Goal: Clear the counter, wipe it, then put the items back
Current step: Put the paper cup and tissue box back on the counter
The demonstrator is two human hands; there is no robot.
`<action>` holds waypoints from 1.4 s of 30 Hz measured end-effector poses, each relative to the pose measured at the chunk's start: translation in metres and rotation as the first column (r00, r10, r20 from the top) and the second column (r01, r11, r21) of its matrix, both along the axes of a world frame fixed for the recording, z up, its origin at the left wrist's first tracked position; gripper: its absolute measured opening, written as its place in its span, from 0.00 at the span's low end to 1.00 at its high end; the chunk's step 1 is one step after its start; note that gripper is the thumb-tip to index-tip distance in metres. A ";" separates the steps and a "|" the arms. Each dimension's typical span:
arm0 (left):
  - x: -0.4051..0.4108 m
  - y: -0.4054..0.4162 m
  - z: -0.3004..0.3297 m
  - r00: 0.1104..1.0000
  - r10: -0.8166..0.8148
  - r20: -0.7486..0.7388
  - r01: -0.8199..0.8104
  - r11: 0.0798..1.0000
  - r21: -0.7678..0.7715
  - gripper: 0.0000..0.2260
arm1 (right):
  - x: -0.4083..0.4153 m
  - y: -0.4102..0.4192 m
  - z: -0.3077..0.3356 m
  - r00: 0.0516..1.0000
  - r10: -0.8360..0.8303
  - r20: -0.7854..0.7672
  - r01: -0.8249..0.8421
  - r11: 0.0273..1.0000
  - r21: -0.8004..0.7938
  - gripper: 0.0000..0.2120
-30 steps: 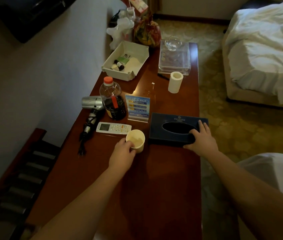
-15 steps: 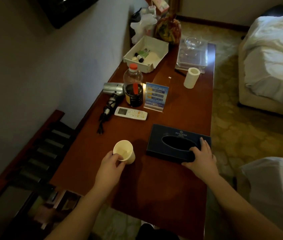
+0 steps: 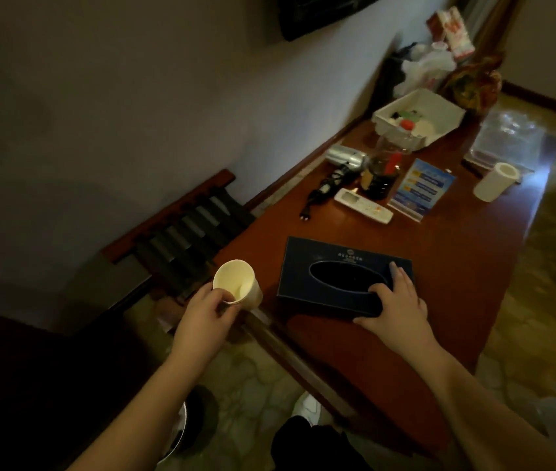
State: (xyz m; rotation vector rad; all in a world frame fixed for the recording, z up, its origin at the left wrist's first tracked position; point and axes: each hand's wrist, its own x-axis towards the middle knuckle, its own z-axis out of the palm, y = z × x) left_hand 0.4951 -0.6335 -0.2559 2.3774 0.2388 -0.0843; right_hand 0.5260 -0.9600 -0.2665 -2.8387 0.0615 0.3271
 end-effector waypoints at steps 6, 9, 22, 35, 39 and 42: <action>-0.104 0.091 0.020 0.971 0.230 0.070 -0.230 0.973 -0.009 0.04 | -0.033 0.102 0.016 0.971 0.237 -0.014 -0.236 0.971 0.049 0.26; -0.163 0.131 0.030 0.939 0.329 0.101 -0.329 0.944 -0.010 0.03 | -0.055 0.149 0.025 0.931 0.366 0.008 -0.366 0.930 0.040 0.25; -0.394 0.241 0.071 0.716 0.645 0.266 -0.677 0.735 0.041 0.06 | -0.170 0.340 0.082 0.673 0.734 0.093 -0.738 0.675 0.017 0.25; -0.523 0.300 0.141 0.436 0.800 0.411 -0.877 0.480 -0.004 0.04 | -0.223 0.495 0.169 0.308 0.924 0.228 -0.949 0.314 0.008 0.25; -0.538 0.326 0.172 0.384 0.805 0.452 -0.904 0.427 0.007 0.03 | -0.232 0.539 0.211 0.210 0.943 0.258 -0.977 0.208 0.037 0.23; -0.545 0.354 0.197 0.359 0.785 0.505 -0.918 0.395 0.038 0.02 | -0.237 0.579 0.237 0.147 0.933 0.330 -0.989 0.144 0.034 0.24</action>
